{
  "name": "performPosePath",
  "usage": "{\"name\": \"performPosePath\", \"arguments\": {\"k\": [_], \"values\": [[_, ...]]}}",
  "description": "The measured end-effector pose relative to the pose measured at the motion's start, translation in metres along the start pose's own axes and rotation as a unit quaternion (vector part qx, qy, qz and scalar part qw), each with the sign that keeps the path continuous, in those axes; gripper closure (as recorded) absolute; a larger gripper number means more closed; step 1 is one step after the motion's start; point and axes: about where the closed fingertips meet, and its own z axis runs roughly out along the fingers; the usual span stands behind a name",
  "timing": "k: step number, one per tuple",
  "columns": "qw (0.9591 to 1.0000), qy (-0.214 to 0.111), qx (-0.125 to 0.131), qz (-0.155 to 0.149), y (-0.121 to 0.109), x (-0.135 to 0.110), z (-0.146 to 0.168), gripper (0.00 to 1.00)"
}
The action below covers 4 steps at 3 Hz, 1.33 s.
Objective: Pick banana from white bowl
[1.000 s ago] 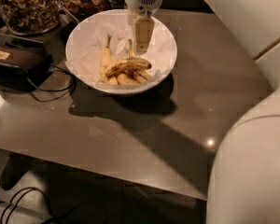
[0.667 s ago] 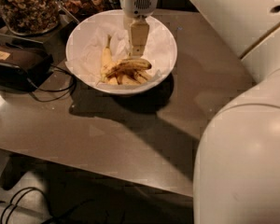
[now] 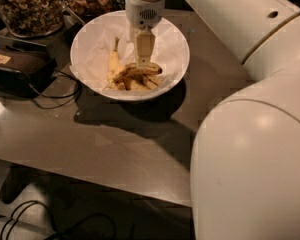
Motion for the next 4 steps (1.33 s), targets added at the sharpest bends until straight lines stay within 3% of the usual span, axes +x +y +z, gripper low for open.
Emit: {"name": "performPosePath", "arguments": {"k": [2,3,4], "values": [[0.9997,-0.015,-0.02,0.001,0.0,-0.005,0.016,0.41],[0.9991,-0.028,-0.033,0.005,0.005,-0.007,0.025,0.48],[0.9982,-0.041,-0.045,0.002,0.01,-0.014,0.033,0.47]]}}
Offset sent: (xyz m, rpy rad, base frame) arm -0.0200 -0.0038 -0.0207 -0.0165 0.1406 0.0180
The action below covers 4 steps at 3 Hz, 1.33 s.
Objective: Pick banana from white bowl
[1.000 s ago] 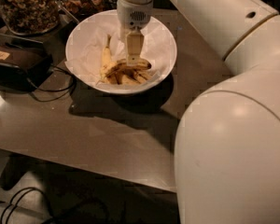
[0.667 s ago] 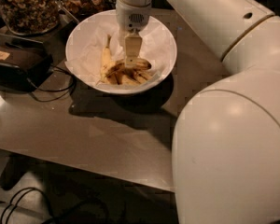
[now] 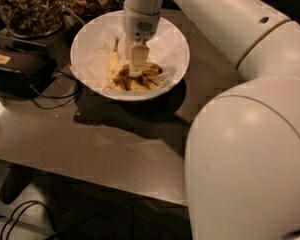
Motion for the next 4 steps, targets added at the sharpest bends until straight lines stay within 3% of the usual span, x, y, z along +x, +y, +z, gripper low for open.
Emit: {"name": "performPosePath", "arguments": {"k": [1,3,4], "values": [[0.9999,-0.009,-0.011,-0.001,0.0037,-0.0043,0.0072,0.46],[0.9996,-0.018,-0.018,0.012,0.0067,-0.0031,0.0171,0.88],[0.9996,-0.018,-0.018,0.012,0.0067,-0.0031,0.0171,1.0]]}}
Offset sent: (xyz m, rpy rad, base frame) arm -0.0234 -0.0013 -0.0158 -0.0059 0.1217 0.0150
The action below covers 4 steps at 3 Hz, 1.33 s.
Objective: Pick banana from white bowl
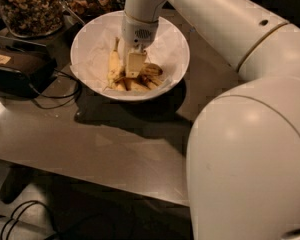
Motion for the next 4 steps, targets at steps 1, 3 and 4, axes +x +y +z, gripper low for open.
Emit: {"name": "performPosePath", "arguments": {"k": [1,3,4], "values": [[0.9999,-0.005,0.01,0.001,-0.004,-0.002,0.001,1.0],[0.9975,-0.002,0.066,0.023,0.041,0.0,-0.06,1.0],[0.9957,0.018,0.088,0.023,0.061,-0.007,-0.092,1.0]]}}
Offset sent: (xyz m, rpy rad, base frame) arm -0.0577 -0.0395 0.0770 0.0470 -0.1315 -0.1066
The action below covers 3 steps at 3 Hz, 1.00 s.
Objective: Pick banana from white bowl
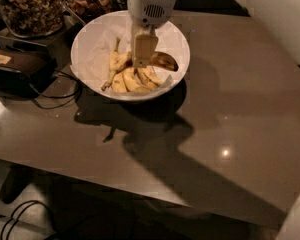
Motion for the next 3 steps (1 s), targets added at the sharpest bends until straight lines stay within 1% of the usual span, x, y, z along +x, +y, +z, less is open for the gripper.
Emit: {"name": "performPosePath", "arguments": {"k": [1,2,3], "values": [[1.0,-0.004,0.006,-0.001,-0.002,-0.002,-0.001,1.0],[0.9998,-0.005,0.016,0.006,0.015,-0.003,-0.011,1.0],[0.9992,-0.011,0.021,0.033,0.049,0.001,-0.022,1.0]]}}
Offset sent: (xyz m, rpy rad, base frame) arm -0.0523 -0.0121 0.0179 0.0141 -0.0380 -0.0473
